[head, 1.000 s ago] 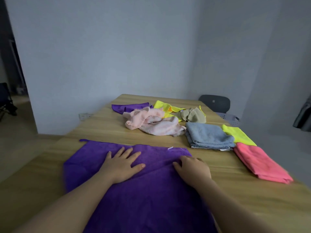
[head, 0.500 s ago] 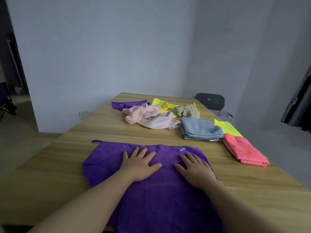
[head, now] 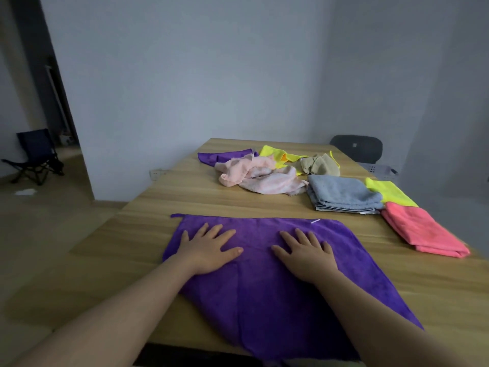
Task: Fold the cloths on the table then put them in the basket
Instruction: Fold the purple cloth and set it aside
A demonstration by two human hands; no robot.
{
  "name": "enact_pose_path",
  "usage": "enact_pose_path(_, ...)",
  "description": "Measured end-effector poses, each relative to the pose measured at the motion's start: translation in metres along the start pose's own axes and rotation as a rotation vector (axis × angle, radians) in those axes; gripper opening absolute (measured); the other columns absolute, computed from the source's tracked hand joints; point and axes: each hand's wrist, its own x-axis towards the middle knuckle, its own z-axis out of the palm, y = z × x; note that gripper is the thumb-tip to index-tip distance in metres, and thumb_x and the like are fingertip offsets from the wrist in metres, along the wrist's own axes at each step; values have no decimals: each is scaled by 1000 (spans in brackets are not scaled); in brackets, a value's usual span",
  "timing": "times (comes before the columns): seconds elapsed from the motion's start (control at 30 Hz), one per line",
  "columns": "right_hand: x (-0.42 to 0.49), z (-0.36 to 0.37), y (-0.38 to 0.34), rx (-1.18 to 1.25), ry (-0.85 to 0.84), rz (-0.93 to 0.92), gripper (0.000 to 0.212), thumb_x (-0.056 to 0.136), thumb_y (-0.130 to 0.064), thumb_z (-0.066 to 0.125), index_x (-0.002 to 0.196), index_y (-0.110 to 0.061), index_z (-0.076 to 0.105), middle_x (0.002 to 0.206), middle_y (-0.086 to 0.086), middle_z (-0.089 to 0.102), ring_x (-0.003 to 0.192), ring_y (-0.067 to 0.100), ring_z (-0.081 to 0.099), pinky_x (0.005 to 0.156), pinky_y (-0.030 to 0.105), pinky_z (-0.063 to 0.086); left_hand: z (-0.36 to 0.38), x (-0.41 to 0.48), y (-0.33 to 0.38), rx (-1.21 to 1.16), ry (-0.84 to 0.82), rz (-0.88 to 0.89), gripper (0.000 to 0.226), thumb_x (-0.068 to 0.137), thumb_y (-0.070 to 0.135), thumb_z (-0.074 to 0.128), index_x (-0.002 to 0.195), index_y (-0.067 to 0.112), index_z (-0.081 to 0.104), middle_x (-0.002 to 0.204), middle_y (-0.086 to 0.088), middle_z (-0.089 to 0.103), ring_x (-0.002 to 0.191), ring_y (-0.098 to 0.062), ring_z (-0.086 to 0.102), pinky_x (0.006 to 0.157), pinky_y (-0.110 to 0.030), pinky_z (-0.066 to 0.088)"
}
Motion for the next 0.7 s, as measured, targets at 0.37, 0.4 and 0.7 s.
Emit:
enact_pose_path(0.37,22,-3,7,-1,38,61,64,88,-70,13,146,-43,9,159,-4,2,146,22,-1,115,47,1,-6,49,1,-20,25,93,66,84,74,23,144,50,9,158,13,0,145,-14,-6,112,-55,-4)
enact_pose_path(0.4,21,-3,6,3,42,65,64,88,-70,13,146,-43,9,159,-4,2,146,22,-2,115,47,0,-6,47,0,-50,61,119,63,86,71,26,144,48,14,158,13,4,145,-13,-3,113,-54,-2)
enact_pose_path(0.7,17,-4,7,1,70,80,63,89,-68,14,147,-41,11,159,-4,5,146,23,1,115,46,2,-3,-15,-21,-302,440,422,41,80,58,50,104,31,68,103,14,63,102,-7,54,96,-28,38)
